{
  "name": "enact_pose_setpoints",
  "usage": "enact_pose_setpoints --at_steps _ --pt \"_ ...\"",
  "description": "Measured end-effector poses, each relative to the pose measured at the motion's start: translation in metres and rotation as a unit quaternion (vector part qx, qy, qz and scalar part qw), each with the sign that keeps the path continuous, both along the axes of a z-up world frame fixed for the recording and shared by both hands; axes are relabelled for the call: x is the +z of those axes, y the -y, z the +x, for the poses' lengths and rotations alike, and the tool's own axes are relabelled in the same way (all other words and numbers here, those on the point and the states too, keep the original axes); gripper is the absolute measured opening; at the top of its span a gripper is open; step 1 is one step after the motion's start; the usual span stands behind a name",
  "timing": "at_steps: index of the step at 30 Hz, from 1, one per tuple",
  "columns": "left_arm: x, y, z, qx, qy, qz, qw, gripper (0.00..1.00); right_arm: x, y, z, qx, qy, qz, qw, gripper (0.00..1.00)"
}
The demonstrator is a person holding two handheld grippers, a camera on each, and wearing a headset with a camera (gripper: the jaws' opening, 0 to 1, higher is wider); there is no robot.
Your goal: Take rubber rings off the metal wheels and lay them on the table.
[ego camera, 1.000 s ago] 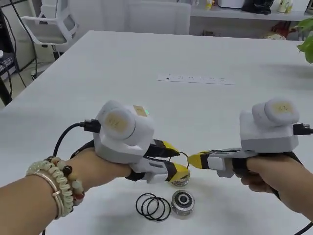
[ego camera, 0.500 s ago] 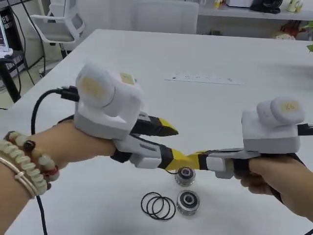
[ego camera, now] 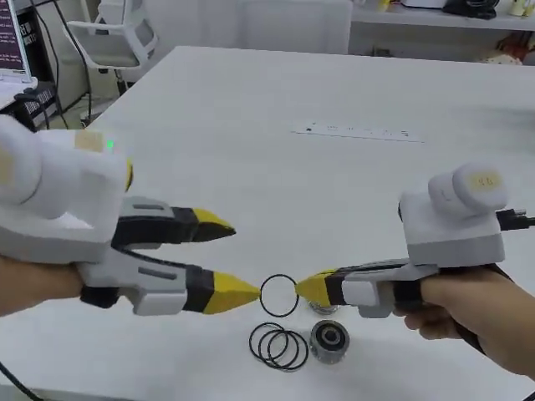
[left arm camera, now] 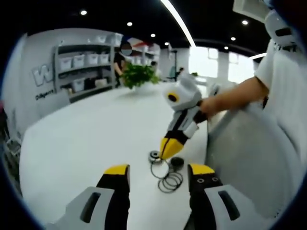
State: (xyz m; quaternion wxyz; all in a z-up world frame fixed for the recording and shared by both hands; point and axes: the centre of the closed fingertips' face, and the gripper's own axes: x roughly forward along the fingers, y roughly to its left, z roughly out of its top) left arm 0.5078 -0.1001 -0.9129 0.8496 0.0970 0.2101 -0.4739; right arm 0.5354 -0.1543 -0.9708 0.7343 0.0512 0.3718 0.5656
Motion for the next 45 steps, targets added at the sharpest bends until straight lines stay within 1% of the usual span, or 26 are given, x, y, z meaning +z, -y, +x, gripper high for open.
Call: enact_pose_setpoints --at_steps 2,4,7,10,14,17,22,25,27,32,34,35,41,45 --pt "-0.005 -0.009 -0.006 0.016 -0.005 0.0 0.9999 0.49 -0.003 -0.002 -0.007 0.012 -0.008 -0.003 0.9999 0.0" --pt "-0.008 -0.016 -0.01 0.03 -0.01 -0.005 0.9995 0.49 -0.007 -0.003 -0.012 0.021 -0.007 -0.012 0.9997 0.0" --pt "-0.012 -0.025 -0.015 0.048 -0.016 -0.011 0.9987 0.49 -0.011 -0.004 -0.018 0.03 -0.009 -0.022 0.9992 0.0" --pt "-0.018 -0.033 -0.019 0.069 -0.025 -0.019 0.9971 0.49 -0.018 -0.002 -0.022 0.04 -0.011 -0.037 0.9985 0.0" --pt "-0.024 -0.037 -0.025 0.082 -0.033 -0.024 0.9958 0.49 -0.026 0.0 -0.023 0.045 -0.014 -0.049 0.9977 0.0" --pt "-0.026 -0.039 -0.025 0.091 -0.036 -0.028 0.9949 0.49 -0.031 0.001 -0.024 0.048 -0.013 -0.058 0.9971 0.0" --pt "-0.026 -0.04 -0.024 0.101 -0.036 -0.037 0.9936 0.49 -0.034 0.001 -0.023 0.047 -0.011 -0.062 0.9969 0.0" --pt "-0.028 -0.039 -0.024 0.103 -0.039 -0.039 0.9932 0.49 -0.035 0.0 -0.022 0.04 -0.021 -0.057 0.9974 0.0" --pt "-0.029 -0.039 -0.025 0.103 -0.041 -0.039 0.9931 0.49 -0.037 0.0 -0.022 0.039 -0.022 -0.061 0.9972 0.0" --pt "-0.032 -0.037 -0.026 0.102 -0.045 -0.04 0.993 0.49 -0.038 0.0 -0.021 0.042 -0.007 -0.07 0.9966 0.0" --pt "-0.033 -0.036 -0.026 0.101 -0.046 -0.04 0.993 0.49 -0.039 0.0 -0.022 0.055 0.01 -0.078 0.9954 0.0" --pt "-0.033 -0.036 -0.026 0.101 -0.047 -0.04 0.993 0.49 -0.039 0.0 -0.022 0.057 0.015 -0.081 0.995 0.0" --pt "-0.033 -0.035 -0.024 0.1 -0.046 -0.041 0.993 0.48 -0.039 0.001 -0.022 0.065 0.028 -0.088 0.9936 0.01" --pt "-0.032 -0.034 -0.024 0.1 -0.045 -0.041 0.9931 0.48 -0.038 0.003 -0.016 0.056 0.038 -0.091 0.9936 0.04"
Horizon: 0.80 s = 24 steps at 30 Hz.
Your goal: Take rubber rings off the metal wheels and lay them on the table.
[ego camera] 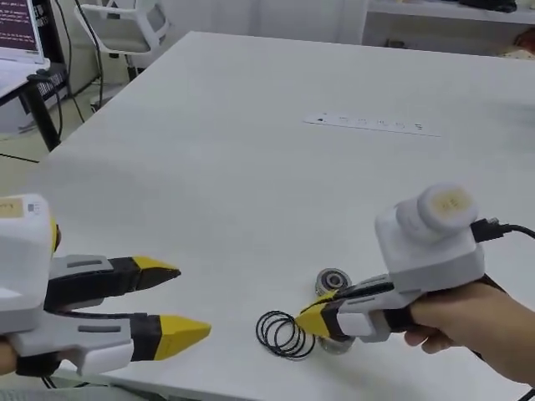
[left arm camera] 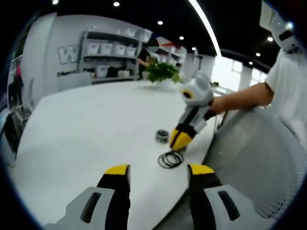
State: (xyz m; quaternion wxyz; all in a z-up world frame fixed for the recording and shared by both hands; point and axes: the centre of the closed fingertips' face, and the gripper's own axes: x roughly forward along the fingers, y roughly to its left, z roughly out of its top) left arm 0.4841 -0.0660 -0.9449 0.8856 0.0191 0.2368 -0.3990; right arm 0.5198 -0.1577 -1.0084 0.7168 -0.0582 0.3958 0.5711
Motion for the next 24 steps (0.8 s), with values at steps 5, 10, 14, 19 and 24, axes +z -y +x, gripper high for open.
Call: enact_pose_setpoints --at_steps 5,10,14,19,24 --pt "-0.001 0.001 -0.001 0.0 0.0 0.0 1.0 0.48 0.002 0.001 0.002 -0.004 0.002 0.003 1.0 0.04" --pt "-0.001 0.003 -0.002 -0.001 0.0 -0.003 1.0 0.48 0.011 0.002 0.006 -0.012 0.007 0.015 0.9998 0.05" --pt "-0.001 0.004 -0.004 -0.003 0.0 -0.004 1.0 0.49 0.017 0.006 0.01 -0.017 0.015 0.021 0.9995 0.07" --pt "-0.001 0.005 -0.005 -0.005 0.001 -0.004 1.0 0.5 0.027 0.009 0.011 0.017 0.071 0.012 0.9972 0.12" --pt "-0.002 0.005 -0.006 -0.013 -0.004 0.005 0.9999 0.55 0.04 0.012 0.003 0.034 0.084 0.016 0.9958 0.23"
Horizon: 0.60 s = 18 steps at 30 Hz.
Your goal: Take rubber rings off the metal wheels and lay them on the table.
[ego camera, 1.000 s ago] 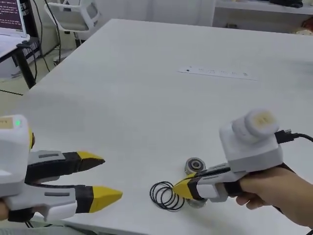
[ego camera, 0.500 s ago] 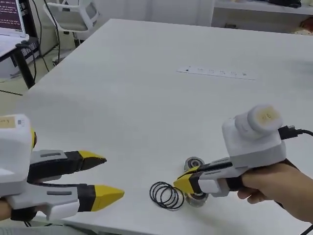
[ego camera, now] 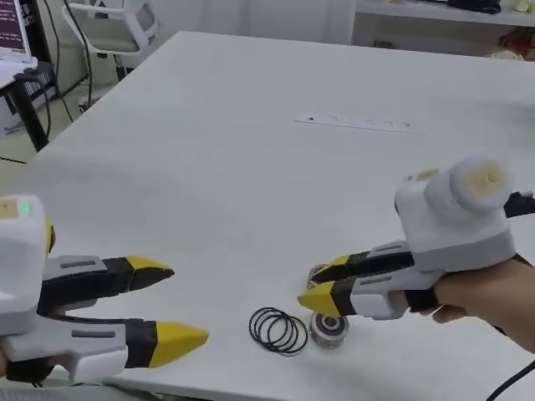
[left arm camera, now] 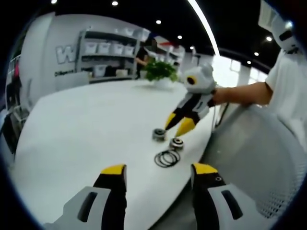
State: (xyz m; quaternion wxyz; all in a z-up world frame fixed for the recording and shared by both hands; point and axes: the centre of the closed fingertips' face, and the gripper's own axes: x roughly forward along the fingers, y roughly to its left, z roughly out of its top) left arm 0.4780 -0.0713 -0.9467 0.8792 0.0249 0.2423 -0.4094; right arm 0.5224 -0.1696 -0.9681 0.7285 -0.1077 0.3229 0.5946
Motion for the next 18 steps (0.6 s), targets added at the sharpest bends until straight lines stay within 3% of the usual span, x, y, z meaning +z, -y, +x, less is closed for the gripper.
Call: enact_pose_setpoints --at_steps 4,9,18 --pt "0.001 0.002 -0.001 -0.011 0.004 0.009 0.9999 0.57 0.012 0.006 -0.005 0.015 0.028 0.002 0.9995 0.31" --pt "0.005 0.002 0.0 -0.012 0.012 0.009 0.9998 0.58 0.026 0.017 -0.012 0.02 0.037 0.014 0.999 0.45" --pt "0.009 0.002 -0.001 -0.008 0.02 0.002 0.9998 0.72 0.041 0.051 -0.019 0.004 0.055 0.026 0.9982 0.75"
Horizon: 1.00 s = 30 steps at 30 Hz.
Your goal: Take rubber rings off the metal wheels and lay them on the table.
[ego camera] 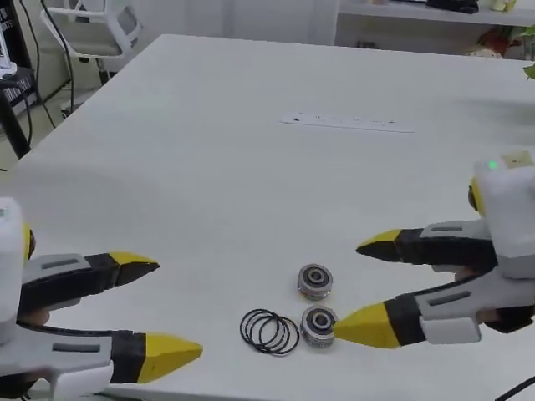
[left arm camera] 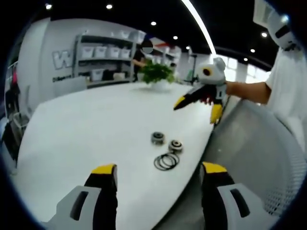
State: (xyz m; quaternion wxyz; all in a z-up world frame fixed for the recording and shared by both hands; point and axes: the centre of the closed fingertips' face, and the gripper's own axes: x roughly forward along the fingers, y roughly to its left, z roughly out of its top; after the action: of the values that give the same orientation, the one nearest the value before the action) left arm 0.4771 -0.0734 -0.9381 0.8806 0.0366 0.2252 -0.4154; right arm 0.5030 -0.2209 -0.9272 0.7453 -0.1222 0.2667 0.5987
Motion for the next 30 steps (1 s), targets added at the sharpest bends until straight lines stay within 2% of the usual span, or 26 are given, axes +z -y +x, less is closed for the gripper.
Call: enact_pose_setpoints --at_steps 5,8,10,15,20,26,30 --pt "0.003 0.001 0.001 0.008 0.006 -0.005 0.9999 0.77 0.0 0.026 0.002 -0.047 -0.026 0.026 0.9982 0.82" --pt "0.005 0.001 0.001 0.011 0.005 -0.012 0.9998 0.83 -0.007 0.04 0.003 -0.066 -0.029 0.023 0.9971 0.89" --pt "0.005 0.001 0.0 0.011 0.0 -0.015 0.9998 0.89 -0.01 0.047 0.003 -0.078 -0.028 0.022 0.9963 0.91" --pt "0.006 -0.003 0.001 0.024 0.0 -0.01 0.9997 0.92 -0.017 0.064 0.001 -0.116 -0.036 0.023 0.9923 0.99" --pt "0.005 -0.003 -0.001 0.03 -0.013 -0.018 0.9993 0.94 -0.025 0.077 -0.003 -0.144 -0.049 0.028 0.988 0.99" --pt "0.004 -0.005 0.0 0.033 -0.015 -0.015 0.9992 0.94 -0.029 0.085 -0.009 -0.159 -0.051 0.021 0.9858 0.99" --pt "0.003 -0.007 0.001 0.042 -0.019 -0.021 0.9987 0.94 -0.03 0.087 -0.012 -0.164 -0.052 0.018 0.985 0.99"
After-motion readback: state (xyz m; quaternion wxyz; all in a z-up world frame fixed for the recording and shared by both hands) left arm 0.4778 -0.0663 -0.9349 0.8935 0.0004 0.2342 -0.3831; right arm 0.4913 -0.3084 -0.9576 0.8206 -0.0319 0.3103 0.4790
